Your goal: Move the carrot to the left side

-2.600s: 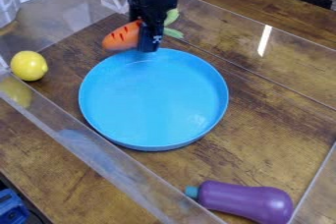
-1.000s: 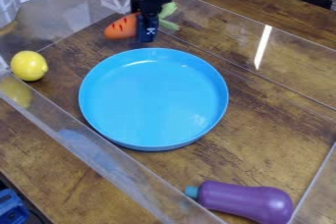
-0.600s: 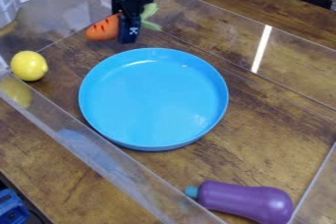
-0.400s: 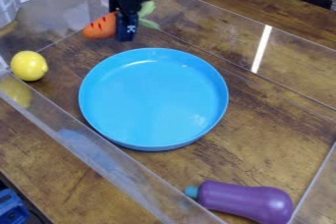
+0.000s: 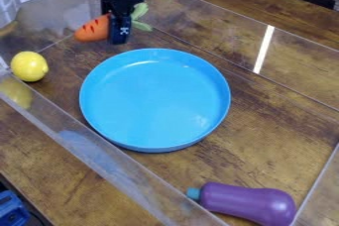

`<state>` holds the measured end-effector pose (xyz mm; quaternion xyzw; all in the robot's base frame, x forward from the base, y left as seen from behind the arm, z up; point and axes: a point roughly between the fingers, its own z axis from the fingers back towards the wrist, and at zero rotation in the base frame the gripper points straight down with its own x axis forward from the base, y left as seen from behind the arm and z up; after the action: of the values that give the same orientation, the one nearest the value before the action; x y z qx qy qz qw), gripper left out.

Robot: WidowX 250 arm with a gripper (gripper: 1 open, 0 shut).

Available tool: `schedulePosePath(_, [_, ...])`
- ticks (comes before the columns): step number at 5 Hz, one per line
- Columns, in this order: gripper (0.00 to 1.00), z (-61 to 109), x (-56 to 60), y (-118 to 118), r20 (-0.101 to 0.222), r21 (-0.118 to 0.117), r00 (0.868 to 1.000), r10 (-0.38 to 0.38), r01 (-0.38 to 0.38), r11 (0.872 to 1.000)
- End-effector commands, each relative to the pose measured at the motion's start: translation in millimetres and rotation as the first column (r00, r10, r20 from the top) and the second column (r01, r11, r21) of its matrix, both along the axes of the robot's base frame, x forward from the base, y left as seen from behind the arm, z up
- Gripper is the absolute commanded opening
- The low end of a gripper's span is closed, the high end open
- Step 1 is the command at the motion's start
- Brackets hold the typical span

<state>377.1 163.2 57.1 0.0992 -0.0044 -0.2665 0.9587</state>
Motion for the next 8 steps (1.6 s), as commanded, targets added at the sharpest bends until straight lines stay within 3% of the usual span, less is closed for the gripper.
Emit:
schedulePosePath(1, [0.0, 44.8, 1.2, 8.5, 0.107, 0.033, 0.994, 0.015, -0.018, 0.999])
schedulePosePath(4, [0.0, 49.2, -8.8, 13.3, 0.11, 0.028, 0.993, 0.028, -0.031, 0.999])
schedulePosePath(8, [0.0, 52.7, -34.1, 28.9, 0.093, 0.037, 0.99, 0.102, -0.106, 0.994])
